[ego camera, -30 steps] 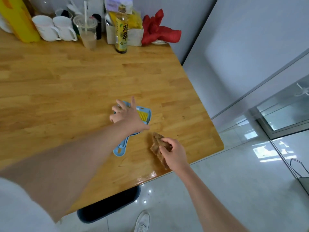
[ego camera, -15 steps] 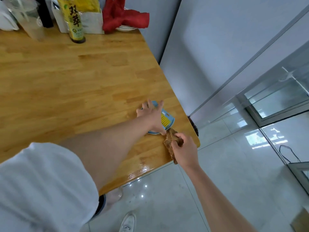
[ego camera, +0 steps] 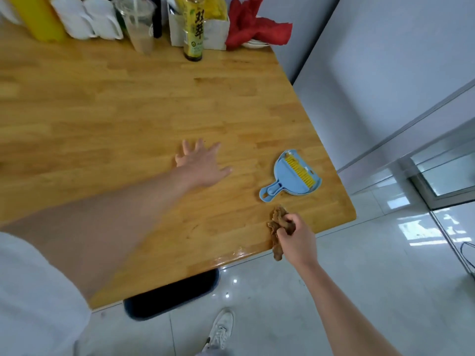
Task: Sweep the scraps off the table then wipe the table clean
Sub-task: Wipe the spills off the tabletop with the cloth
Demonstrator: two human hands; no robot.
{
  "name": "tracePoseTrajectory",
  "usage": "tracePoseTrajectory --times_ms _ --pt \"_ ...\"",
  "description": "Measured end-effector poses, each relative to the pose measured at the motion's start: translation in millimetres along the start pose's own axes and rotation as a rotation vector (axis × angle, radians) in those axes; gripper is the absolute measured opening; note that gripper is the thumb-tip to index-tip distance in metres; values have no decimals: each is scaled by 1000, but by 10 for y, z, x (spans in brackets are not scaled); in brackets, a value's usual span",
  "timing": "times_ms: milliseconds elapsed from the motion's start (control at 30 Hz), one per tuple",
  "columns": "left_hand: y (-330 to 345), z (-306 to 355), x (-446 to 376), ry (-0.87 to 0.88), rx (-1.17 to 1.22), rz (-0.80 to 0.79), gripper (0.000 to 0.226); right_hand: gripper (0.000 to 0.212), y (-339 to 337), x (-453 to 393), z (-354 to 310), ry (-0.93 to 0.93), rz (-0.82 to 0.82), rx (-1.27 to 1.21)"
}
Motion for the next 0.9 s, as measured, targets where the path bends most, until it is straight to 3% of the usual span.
tracePoseTrajectory --times_ms 367,500,600,667,800,833,900 --pt "-510 -2456 1138 -147 -59 -94 86 28 1562 1517 -1865 -193 -71 96" --pt "-605 -3107 1414 -165 -90 -92 84 27 2234 2387 -2594 -515 -217 140" --pt "-641 -3387 1543 -166 -121 -132 84 21 2293 2575 -2583 -716 -400 138" --pt "-646 -3486 1567 -144 -150 -208 90 20 1952 2241 -2323 -569 -325 127" --pt "-686 -3446 1559 -115 -225 -268 98 30 1275 1495 -1720 215 83 -3" --pt "-688 -3428 1559 -127 -212 -274 99 32 1324 1499 -1763 285 140 18" --pt "-696 -3395 1545 -157 -178 -268 98 29 1693 1783 -2154 135 190 66"
Point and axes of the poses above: each hand's wrist, its own x-axis away from the middle knuckle, its own y-axis out of the palm, z = x × y, the point moved 2 cm from there along -x, towards the middle knuckle, and after that the axes turned 7 degrees about x, right-handed, at the moved point
